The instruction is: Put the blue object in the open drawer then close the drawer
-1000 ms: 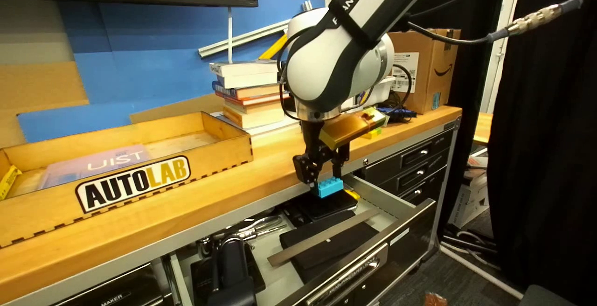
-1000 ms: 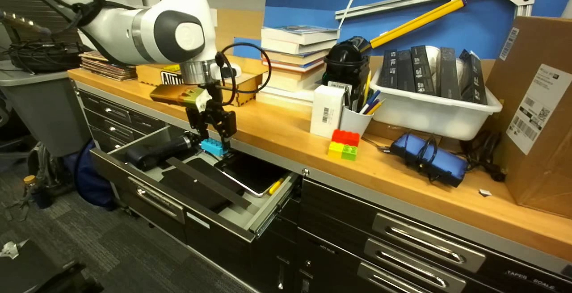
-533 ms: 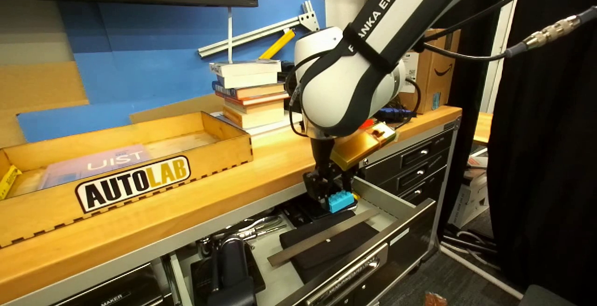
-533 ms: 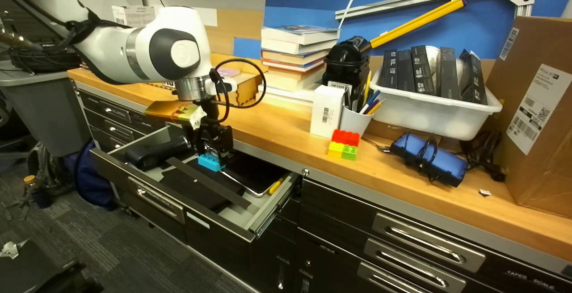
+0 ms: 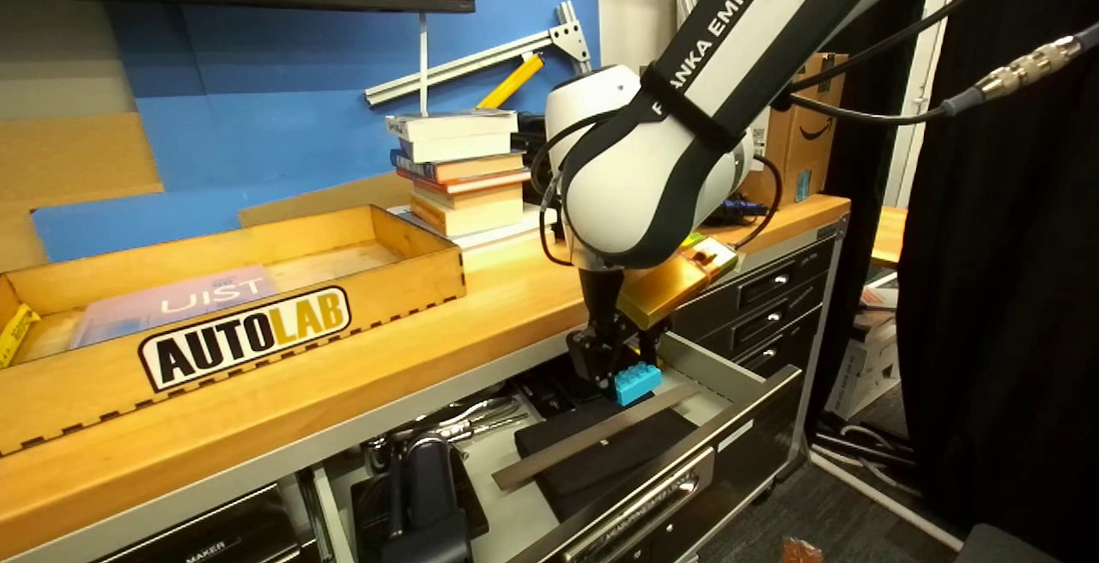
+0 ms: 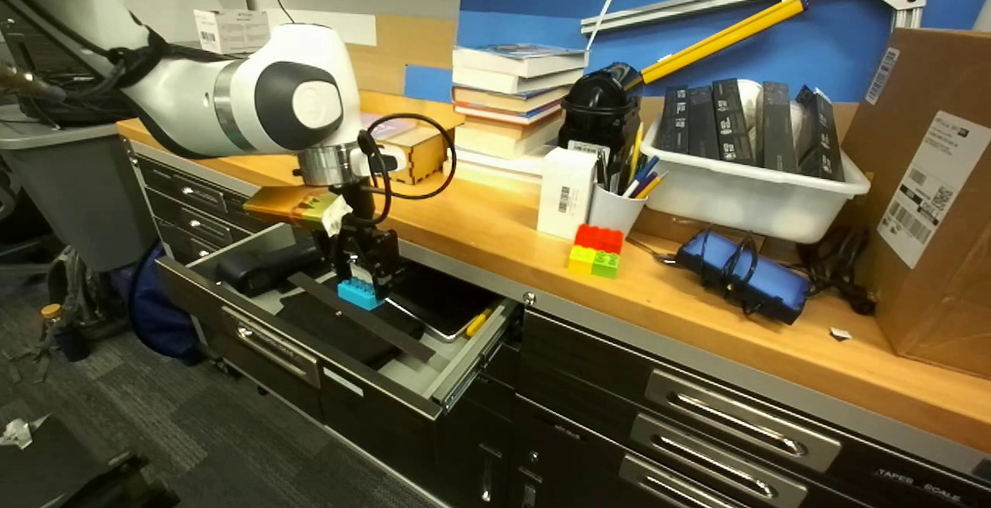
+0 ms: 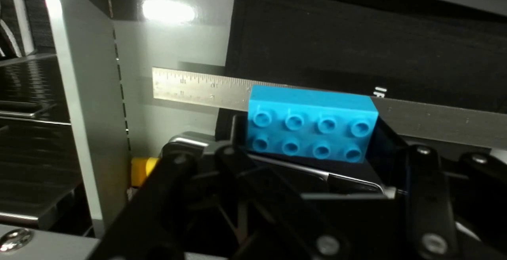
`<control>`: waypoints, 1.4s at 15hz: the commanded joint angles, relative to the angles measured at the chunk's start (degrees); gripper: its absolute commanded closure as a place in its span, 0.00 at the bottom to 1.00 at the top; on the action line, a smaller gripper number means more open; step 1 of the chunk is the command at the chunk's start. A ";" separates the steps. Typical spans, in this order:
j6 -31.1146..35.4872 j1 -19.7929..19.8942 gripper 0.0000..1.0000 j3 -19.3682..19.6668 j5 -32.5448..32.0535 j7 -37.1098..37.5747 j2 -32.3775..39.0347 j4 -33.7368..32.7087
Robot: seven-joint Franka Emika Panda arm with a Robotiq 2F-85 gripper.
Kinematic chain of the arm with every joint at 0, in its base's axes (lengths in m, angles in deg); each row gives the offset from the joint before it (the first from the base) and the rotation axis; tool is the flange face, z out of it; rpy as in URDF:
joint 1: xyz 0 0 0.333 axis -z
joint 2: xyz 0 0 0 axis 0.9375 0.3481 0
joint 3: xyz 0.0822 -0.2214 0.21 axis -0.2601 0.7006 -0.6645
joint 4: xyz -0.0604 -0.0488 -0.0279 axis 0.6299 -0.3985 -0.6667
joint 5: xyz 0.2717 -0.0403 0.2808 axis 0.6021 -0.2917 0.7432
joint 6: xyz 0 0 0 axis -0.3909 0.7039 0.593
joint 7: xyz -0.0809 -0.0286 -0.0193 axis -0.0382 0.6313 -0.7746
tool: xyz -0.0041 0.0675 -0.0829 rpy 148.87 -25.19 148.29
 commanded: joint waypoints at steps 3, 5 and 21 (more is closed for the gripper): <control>-0.11 0.09 0.28 -0.10 0.04 -0.04 -0.02 -0.06; -0.65 0.08 0.07 -0.29 1.24 -0.33 -0.23 -0.51; -18.62 7.24 0.00 4.40 11.17 -3.39 -15.16 -1.10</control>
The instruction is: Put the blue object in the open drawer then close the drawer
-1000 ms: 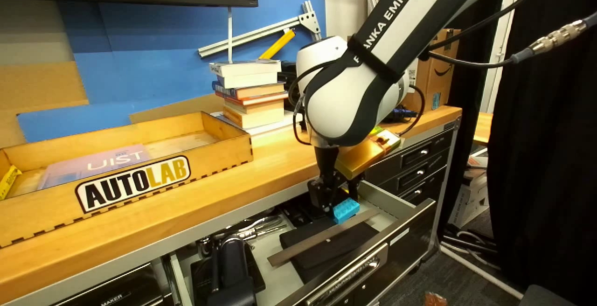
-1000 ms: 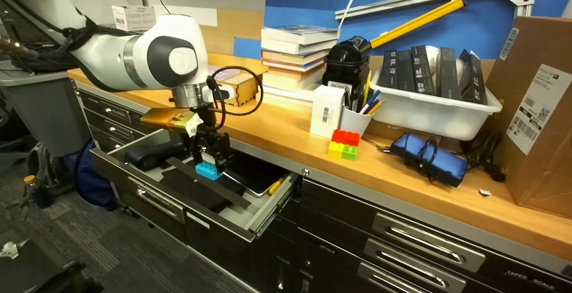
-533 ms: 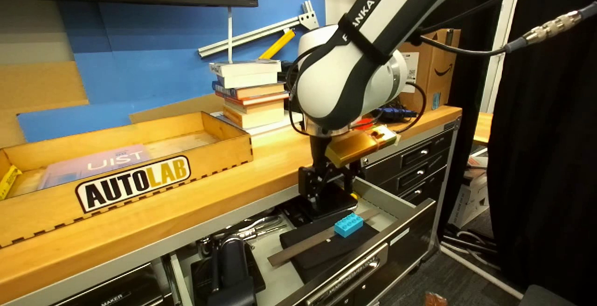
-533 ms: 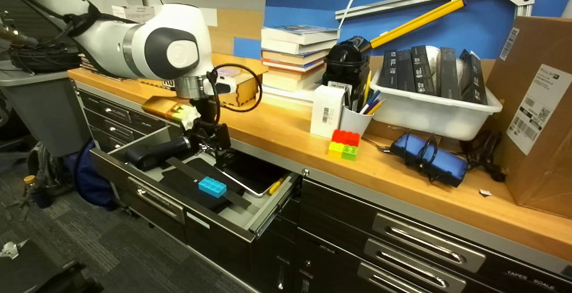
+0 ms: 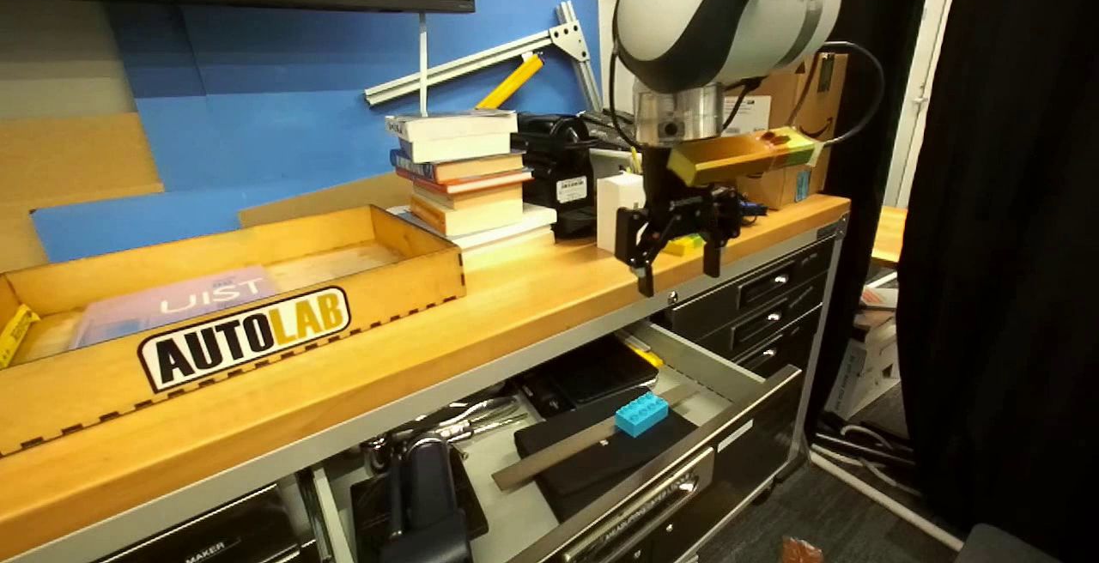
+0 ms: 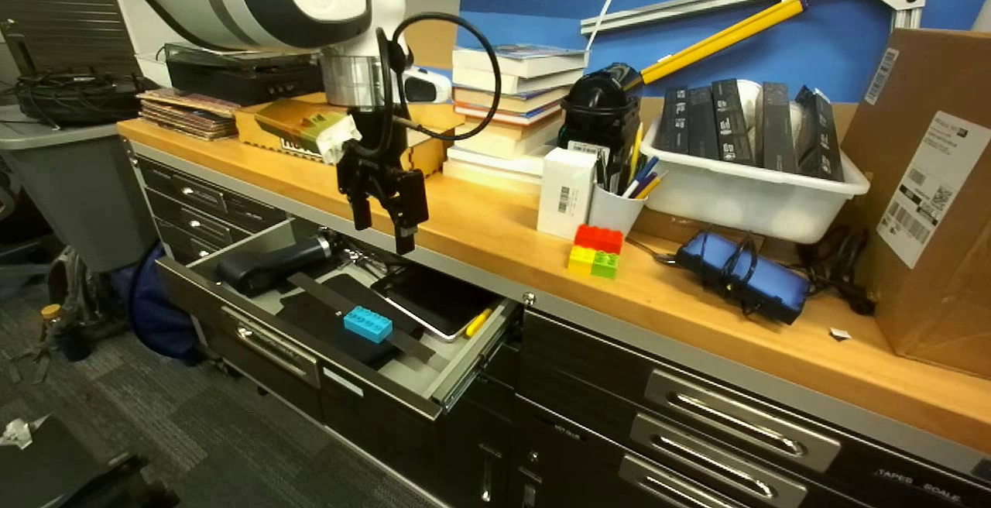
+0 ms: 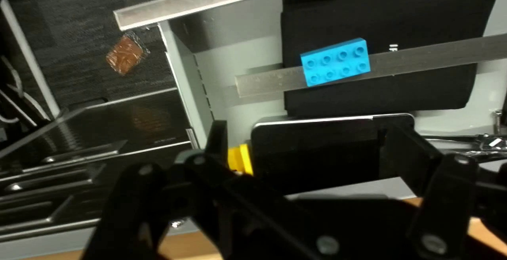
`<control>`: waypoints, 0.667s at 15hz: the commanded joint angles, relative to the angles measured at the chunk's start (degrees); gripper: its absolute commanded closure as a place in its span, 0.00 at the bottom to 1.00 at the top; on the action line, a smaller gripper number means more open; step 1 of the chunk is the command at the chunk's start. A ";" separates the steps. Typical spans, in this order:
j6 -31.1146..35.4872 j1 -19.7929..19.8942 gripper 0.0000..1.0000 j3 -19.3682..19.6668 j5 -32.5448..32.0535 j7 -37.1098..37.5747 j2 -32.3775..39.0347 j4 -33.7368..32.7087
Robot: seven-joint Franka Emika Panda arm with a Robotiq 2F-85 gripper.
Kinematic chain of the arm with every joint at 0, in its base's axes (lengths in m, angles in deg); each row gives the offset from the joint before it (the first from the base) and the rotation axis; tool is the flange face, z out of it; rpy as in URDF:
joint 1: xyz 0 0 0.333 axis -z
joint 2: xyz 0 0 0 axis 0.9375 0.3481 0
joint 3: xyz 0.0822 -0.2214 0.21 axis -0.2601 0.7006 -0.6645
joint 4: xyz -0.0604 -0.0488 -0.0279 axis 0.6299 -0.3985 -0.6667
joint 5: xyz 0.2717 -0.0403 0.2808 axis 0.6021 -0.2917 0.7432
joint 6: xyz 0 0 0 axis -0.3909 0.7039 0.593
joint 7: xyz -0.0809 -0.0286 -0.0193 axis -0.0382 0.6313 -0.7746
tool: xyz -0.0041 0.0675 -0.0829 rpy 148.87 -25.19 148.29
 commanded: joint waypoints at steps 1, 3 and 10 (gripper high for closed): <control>-5.89 2.02 0.00 1.41 1.99 -1.89 -2.79 2.95; -9.40 2.68 0.00 2.40 3.57 -4.46 -2.71 4.68; -7.85 5.24 0.00 4.26 0.46 -6.04 0.88 8.44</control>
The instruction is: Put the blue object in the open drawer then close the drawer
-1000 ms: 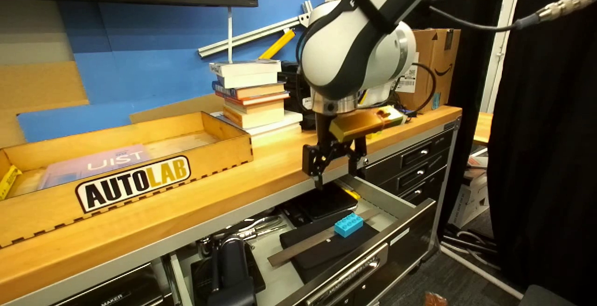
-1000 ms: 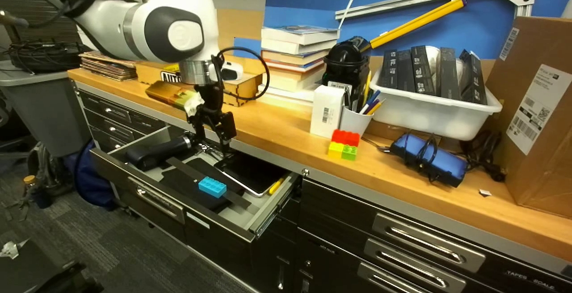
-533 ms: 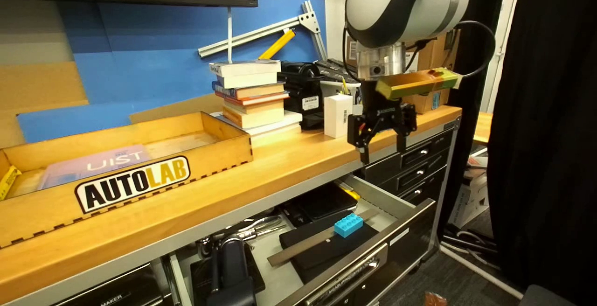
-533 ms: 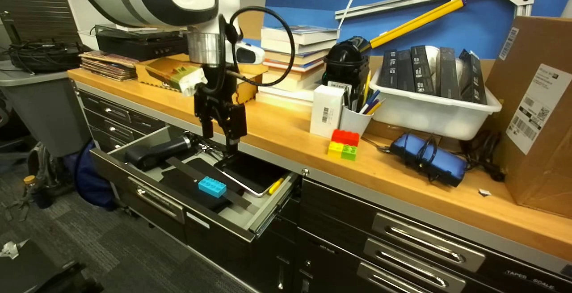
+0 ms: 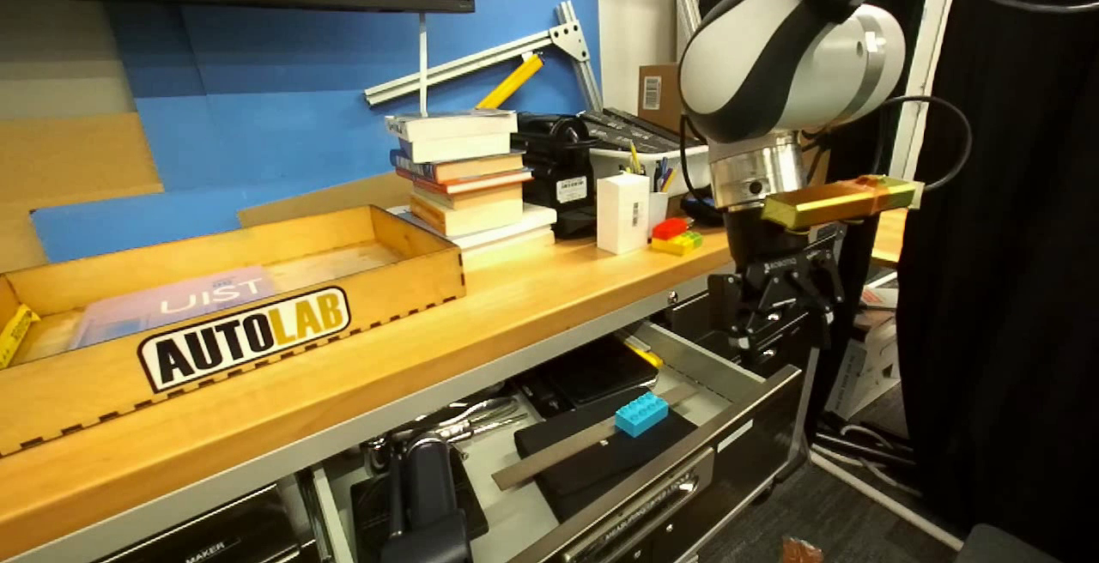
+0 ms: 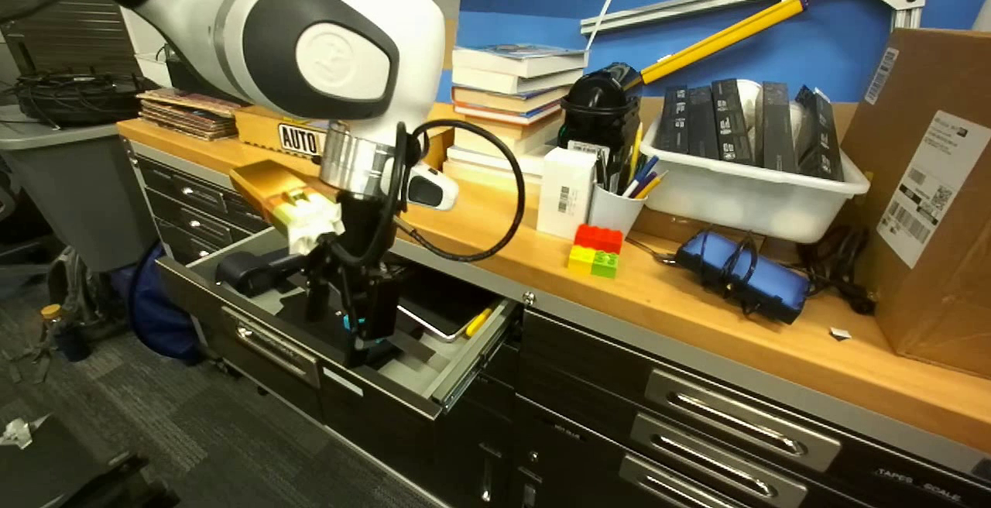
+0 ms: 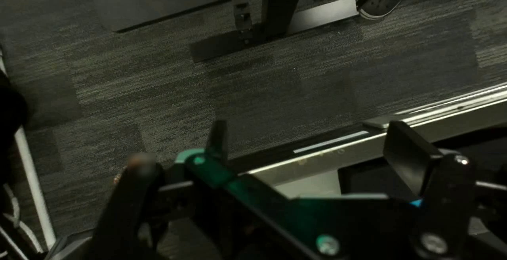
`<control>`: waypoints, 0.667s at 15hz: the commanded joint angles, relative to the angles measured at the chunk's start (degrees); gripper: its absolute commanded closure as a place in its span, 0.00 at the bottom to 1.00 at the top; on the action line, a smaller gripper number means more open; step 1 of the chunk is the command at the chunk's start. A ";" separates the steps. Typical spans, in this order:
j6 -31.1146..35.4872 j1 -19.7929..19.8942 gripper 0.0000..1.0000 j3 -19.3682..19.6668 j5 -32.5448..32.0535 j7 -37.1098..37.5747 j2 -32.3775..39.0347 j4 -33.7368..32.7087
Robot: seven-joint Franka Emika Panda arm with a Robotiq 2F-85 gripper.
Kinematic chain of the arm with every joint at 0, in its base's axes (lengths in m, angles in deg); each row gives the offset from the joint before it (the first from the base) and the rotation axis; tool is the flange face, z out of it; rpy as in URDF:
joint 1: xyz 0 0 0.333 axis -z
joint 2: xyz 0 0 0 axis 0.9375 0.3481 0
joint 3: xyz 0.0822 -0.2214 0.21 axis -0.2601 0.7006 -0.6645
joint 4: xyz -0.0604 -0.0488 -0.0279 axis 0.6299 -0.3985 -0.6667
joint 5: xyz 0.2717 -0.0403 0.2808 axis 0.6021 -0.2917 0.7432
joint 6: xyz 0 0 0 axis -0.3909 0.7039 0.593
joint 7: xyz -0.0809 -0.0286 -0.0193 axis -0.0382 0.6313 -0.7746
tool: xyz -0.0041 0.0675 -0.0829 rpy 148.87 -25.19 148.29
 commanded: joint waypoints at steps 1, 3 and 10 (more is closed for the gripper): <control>5.85 1.28 0.00 0.46 -2.92 1.38 0.94 2.26; 10.94 1.85 0.00 0.47 -5.50 3.69 1.70 3.96; 11.36 1.93 0.00 0.47 -5.55 4.11 3.58 3.44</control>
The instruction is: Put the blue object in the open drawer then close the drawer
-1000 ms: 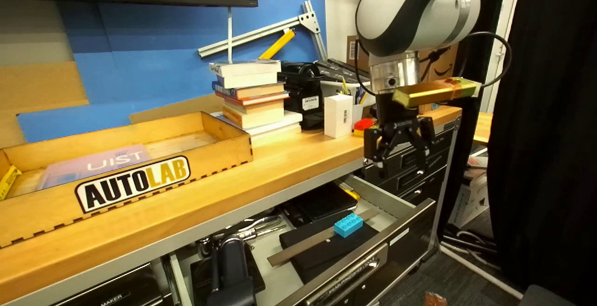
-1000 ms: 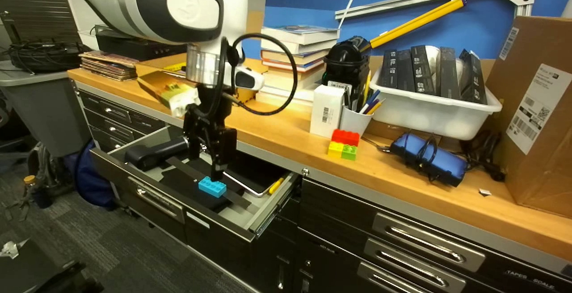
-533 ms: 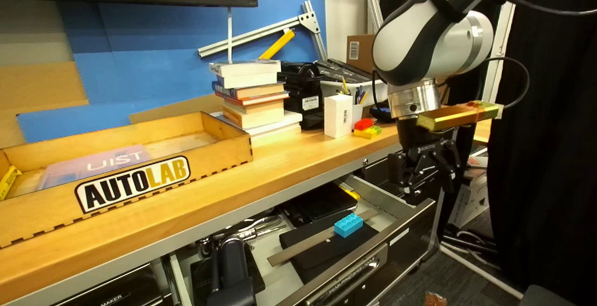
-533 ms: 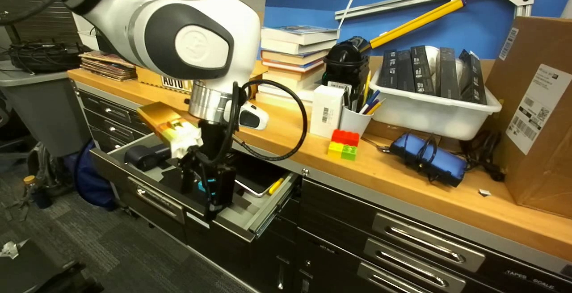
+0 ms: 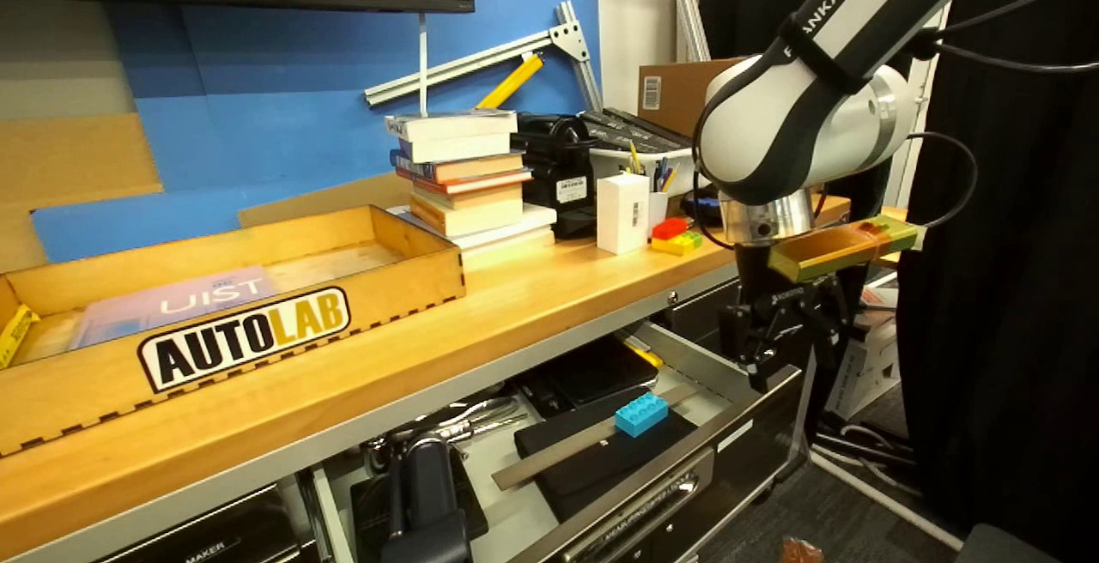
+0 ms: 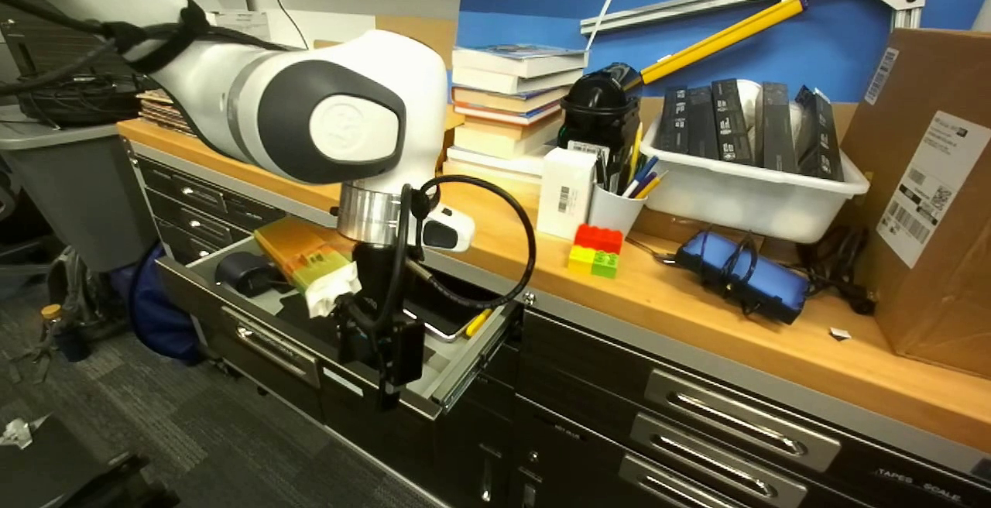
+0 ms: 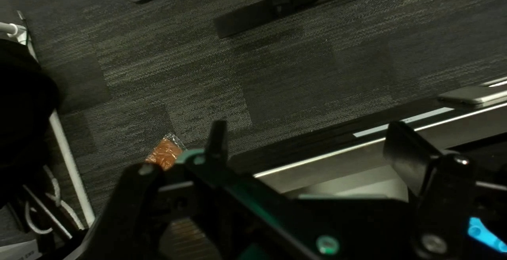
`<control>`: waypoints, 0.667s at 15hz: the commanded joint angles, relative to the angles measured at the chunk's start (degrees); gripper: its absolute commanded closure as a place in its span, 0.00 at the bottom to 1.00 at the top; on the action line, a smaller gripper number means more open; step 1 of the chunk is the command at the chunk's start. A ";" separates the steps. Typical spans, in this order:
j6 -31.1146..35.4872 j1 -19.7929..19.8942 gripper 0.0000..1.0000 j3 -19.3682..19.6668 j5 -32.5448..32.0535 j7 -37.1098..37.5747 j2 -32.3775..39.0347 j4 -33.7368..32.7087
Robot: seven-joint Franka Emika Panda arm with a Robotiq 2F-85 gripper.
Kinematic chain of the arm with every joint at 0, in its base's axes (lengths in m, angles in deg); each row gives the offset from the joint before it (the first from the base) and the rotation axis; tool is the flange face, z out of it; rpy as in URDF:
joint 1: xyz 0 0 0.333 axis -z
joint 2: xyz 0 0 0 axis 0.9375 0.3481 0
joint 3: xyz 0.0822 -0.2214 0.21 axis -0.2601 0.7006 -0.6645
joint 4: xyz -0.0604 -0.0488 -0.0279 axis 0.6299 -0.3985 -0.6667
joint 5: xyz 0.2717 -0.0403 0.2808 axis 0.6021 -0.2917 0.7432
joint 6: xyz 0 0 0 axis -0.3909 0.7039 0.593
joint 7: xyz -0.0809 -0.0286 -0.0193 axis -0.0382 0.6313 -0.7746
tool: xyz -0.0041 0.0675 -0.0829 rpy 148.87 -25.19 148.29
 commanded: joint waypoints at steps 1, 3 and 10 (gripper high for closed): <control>-0.07 -0.09 0.00 0.09 0.01 0.00 0.01 -0.06; -0.09 -0.34 0.00 -0.12 -0.05 -1.00 -0.01 0.07; 6.17 -1.14 0.00 -0.55 -0.03 -5.41 -0.59 6.74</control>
